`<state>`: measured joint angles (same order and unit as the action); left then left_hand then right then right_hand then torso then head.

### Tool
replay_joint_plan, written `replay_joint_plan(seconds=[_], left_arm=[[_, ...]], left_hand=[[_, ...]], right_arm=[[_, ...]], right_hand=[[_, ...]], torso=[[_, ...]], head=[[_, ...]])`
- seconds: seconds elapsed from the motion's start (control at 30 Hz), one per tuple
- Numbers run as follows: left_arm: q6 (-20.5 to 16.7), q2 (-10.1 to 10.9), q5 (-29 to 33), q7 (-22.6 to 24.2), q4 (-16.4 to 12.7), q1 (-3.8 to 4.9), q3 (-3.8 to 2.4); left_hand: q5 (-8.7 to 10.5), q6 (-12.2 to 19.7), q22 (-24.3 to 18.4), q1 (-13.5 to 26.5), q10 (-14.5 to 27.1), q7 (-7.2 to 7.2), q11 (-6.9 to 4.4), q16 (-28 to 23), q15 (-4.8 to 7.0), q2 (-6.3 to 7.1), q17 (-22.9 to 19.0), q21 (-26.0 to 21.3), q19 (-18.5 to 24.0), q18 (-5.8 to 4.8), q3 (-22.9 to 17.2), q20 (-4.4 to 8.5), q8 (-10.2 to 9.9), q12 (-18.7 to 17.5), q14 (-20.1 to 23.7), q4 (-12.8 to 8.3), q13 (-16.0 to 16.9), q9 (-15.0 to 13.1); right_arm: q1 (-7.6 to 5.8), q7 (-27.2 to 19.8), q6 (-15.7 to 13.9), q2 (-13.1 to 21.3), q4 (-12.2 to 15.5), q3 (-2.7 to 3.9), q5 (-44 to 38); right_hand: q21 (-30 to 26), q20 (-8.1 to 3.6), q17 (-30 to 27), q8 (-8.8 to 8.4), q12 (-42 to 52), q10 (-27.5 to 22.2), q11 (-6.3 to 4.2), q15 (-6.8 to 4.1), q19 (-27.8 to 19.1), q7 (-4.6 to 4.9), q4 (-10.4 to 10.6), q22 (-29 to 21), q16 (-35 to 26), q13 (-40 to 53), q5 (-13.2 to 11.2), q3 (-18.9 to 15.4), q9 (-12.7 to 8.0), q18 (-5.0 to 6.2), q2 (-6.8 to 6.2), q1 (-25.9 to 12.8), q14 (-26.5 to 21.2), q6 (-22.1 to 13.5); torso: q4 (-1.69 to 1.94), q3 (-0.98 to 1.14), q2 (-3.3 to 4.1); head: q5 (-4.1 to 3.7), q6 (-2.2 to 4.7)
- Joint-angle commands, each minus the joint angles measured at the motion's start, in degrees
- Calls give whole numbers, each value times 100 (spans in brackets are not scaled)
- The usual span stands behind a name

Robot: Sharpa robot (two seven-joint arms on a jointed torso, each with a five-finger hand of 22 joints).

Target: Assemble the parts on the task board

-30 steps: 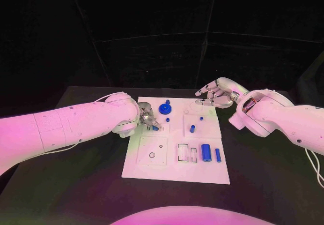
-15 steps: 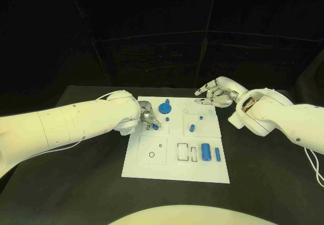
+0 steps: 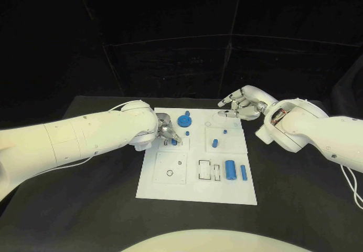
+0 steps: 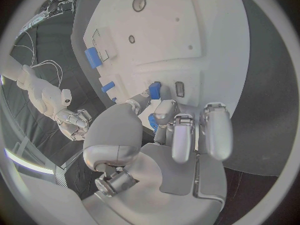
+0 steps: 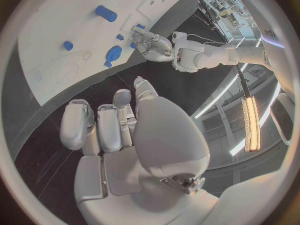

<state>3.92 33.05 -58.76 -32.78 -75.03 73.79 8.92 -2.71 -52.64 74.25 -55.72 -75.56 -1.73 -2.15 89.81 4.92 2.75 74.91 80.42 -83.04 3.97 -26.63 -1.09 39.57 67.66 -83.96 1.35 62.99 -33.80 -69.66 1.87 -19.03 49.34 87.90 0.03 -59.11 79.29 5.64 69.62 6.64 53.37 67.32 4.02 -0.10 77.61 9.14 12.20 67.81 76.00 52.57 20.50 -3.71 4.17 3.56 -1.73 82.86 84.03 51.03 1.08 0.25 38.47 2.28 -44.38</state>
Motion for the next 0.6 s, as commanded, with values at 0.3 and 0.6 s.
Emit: replay_joint_plan(seconds=[0.3, 0.6], left_arm=[[68, -26, -19, -56, 37, -13, 10], [21, -42, -19, -47, 77, -13, 10]], left_hand=[[3, -93, 48, 455, -63, 3, 2, 19, 47, 38, 1509, 50, -53, -73, 427, 17, 63, 51, -604, 320, 44, -36], [2, -90, 49, 735, -56, 16, -9, 19, 56, 119, 1509, 42, -53, -72, 954, 25, 65, 48, -604, 620, 48, -58]], right_arm=[[-11, -32, 16, -10, 8, 4, -13], [-11, -35, 19, -18, -1, 4, -13]], right_hand=[[-74, 2, -68, 24, -96, -70, -11, -47, -112, -3, 15, -105, -79, -68, 22, -44, -1, 132, 9, -17, 145, -44], [-138, 5, -126, 23, -197, -143, -6, -44, -174, 1, 42, -212, -134, -166, 3, -70, -5, 153, 6, -44, 127, -66]], torso=[[4, 0, 2], [3, -1, -1]], head=[[-6, 4], [-3, 7]])
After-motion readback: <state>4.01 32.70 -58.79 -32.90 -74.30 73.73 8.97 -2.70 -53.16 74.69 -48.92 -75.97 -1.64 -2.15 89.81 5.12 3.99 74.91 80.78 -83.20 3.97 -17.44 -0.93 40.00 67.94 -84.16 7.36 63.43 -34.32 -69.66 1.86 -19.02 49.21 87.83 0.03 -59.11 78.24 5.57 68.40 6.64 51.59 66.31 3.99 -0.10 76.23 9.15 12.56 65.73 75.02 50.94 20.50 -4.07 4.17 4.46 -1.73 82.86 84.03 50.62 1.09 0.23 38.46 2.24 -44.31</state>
